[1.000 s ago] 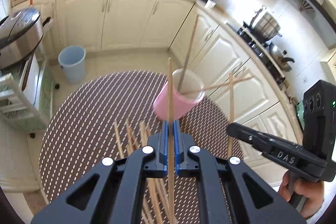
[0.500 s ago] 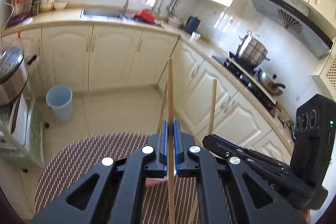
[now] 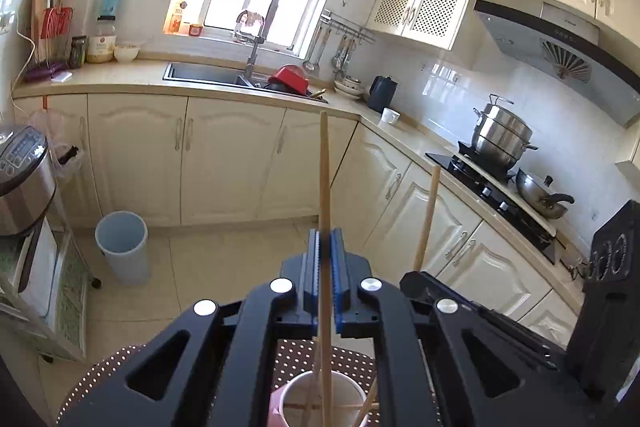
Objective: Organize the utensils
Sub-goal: 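Lift both chopsticks upright and carry them over the pink cup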
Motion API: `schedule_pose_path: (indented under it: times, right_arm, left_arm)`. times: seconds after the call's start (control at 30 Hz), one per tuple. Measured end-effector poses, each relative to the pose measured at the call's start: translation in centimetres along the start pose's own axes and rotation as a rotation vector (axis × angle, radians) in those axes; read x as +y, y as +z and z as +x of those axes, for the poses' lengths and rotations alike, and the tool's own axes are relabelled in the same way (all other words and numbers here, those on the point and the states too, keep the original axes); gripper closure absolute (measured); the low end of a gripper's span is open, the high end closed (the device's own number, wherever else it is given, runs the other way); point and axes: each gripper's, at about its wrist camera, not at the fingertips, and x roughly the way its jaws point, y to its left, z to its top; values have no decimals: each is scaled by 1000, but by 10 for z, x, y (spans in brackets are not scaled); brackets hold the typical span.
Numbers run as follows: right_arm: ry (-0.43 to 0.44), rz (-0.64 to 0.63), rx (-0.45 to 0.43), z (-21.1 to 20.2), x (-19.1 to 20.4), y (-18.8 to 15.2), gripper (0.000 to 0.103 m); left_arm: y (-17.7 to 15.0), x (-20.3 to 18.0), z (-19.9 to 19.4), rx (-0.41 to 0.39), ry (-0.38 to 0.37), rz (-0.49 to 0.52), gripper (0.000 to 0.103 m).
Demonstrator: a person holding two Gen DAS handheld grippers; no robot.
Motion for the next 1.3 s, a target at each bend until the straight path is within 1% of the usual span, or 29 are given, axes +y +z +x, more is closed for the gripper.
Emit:
schedule_pose_path:
  times: [0.1, 0.27, 0.37, 0.53, 0.67, 0.83, 1.07, 1.3]
  right_arm:
    - [4, -2, -5, 7, -3, -1, 97]
    - [4, -19, 21, 14, -3, -9, 97]
    - [5, -19, 36, 12, -4, -13, 97]
    - [-5, -47, 56, 2, 0, -18, 97]
    - [-25, -97, 70, -11, 7, -26, 97]
    - [-47, -127, 96, -24, 12, -40, 97]
    - [-74, -115, 163, -30, 13, -65, 97]
    - [-95, -76, 213, -31, 11, -81, 96]
  left_arm:
    - [-8, 1, 7, 3, -1, 1, 97]
    - [-21, 4, 16, 31, 16, 10, 97]
    - [-28, 7, 16, 46, 22, 10, 97]
    - [-35, 12, 8, 66, 18, 13, 97]
    - [-43, 15, -4, 85, 11, 8, 97]
    - [-57, 14, -19, 118, 11, 16, 97]
    - [-72, 13, -34, 157, 9, 24, 97]
    - [-83, 9, -41, 201, 12, 33, 97]
